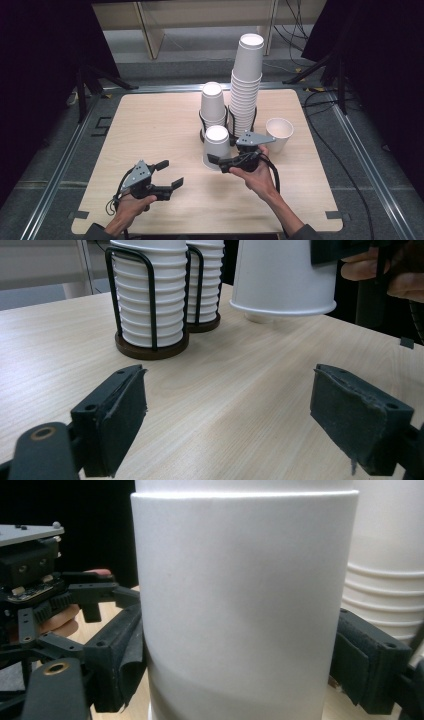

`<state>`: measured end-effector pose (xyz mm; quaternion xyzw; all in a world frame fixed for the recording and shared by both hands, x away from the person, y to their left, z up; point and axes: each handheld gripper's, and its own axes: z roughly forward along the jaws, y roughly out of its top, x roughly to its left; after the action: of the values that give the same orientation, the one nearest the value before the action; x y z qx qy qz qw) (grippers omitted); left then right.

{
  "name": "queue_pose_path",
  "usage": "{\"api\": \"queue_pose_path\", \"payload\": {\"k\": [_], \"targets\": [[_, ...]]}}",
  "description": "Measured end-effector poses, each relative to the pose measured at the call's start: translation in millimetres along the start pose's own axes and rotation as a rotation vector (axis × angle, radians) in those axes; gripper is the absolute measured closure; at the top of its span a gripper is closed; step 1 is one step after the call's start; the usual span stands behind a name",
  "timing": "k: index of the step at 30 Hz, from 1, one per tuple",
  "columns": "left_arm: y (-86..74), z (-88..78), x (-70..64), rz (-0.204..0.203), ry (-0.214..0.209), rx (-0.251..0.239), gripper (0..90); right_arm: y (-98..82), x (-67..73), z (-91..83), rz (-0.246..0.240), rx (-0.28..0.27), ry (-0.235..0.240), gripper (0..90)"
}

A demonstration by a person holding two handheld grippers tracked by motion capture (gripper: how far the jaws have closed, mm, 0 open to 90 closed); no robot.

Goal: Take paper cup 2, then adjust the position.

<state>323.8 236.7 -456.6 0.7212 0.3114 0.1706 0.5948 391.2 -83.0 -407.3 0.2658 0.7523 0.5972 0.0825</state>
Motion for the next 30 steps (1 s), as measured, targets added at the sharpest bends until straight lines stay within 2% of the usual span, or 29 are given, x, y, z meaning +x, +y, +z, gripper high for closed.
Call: {"api": "queue_pose_path", "payload": {"k": [5, 6, 8, 9, 10, 11, 12, 13, 14, 18, 19, 20, 21, 22, 23, 24, 25, 26, 27, 28, 29, 30], "targets": [[0.2, -0.2, -0.1, 0.004, 0.000, 0.001, 14.4, -3.0, 4.6, 6.4, -0.001, 0.010, 0.019, 18.2], [0.2, -0.3, 0.0, 0.004, 0.000, 0.001, 14.4, -2.7, 6.1, 6.6, 0.018, 0.009, 0.041, 18.2], [0.0, -0.5, 0.1, 0.005, -0.002, 0.001, 14.4, -2.2, 8.0, 7.4, 0.024, 0.014, 0.035, 18.2], [-0.1, -0.7, 0.2, 0.005, -0.002, 0.001, 14.4, -2.0, 8.6, 8.9, 0.031, 0.013, 0.050, 18.2], [0.5, -2.0, -0.5, 0.001, 0.008, 0.014, 14.4, -2.0, 8.9, 10.1, 0.017, 0.002, 0.046, 18.2], [0.6, -2.0, -0.7, 0.000, 0.006, 0.014, 14.4, -1.7, 10.5, 11.0, 0.029, 0.017, 0.054, 18.2], [0.7, -2.4, -0.2, 0.008, 0.002, 0.019, 14.4, -1.7, 10.8, 12.3, 0.015, 0.003, 0.054, 18.2], [0.6, -2.0, -0.9, 0.006, -0.003, 0.016, 14.4, -2.0, 13.0, 13.7, 0.032, 0.008, 0.067, 18.2], [0.6, -1.4, -1.9, 0.003, -0.009, 0.012, 14.4, -1.9, 14.9, 15.3, 0.016, 0.009, 0.064, 18.2], [0.2, 1.7, -3.3, 0.010, -0.047, -0.009, 14.4, -2.0, 23.0, 20.7, 0.027, 0.018, 0.096, 18.2], [0.3, 2.2, -3.8, 0.008, -0.050, -0.012, 14.4, -2.0, 23.6, 22.3, 0.009, 0.011, 0.097, 18.2], [0.5, 2.8, -4.1, 0.011, -0.053, -0.014, 14.4, -2.2, 25.3, 23.6, 0.011, 0.011, 0.104, 18.2], [0.5, 2.3, -5.0, 0.011, -0.047, 0.002, 14.5, -2.4, 28.5, 23.5, 0.037, 0.031, 0.102, 18.2], [0.6, 2.1, -5.1, 0.019, -0.048, 0.015, 14.5, -2.9, 27.4, 26.1, 0.007, 0.003, 0.107, 18.2], [0.3, 2.6, -6.1, 0.020, -0.050, 0.016, 14.4, -3.2, 27.3, 28.1, -0.013, -0.002, 0.107, 18.2], [0.3, 3.0, -6.6, 0.030, -0.053, 0.019, 14.4, -3.4, 28.5, 29.1, -0.005, 0.007, 0.124, 18.2], [-0.7, 5.6, -7.5, 0.022, -0.074, -0.007, 14.4, -3.9, 29.9, 29.8, -0.001, 0.011, 0.123, 18.2], [-0.5, 5.4, -7.6, 0.029, -0.082, -0.001, 14.4, -4.4, 31.1, 30.9, 0.001, 0.014, 0.128, 18.2], [0.2, 4.2, -8.8, 0.032, -0.078, 0.018, 14.4, -4.5, 30.8, 32.0, -0.025, 0.010, 0.118, 18.2], [-0.5, 6.1, -9.3, 0.026, -0.092, -0.002, 14.5, -5.1, 33.0, 32.3, -0.010, 0.024, 0.125, 18.2], [-0.5, 6.9, -9.2, 0.034, -0.102, -0.003, 14.4, -5.4, 33.3, 33.7, -0.024, 0.012, 0.123, 18.2], [0.2, 5.7, -10.5, 0.032, -0.090, 0.018, 14.4, -6.3, 35.4, 34.7, -0.009, 0.016, 0.128, 18.2]]}}
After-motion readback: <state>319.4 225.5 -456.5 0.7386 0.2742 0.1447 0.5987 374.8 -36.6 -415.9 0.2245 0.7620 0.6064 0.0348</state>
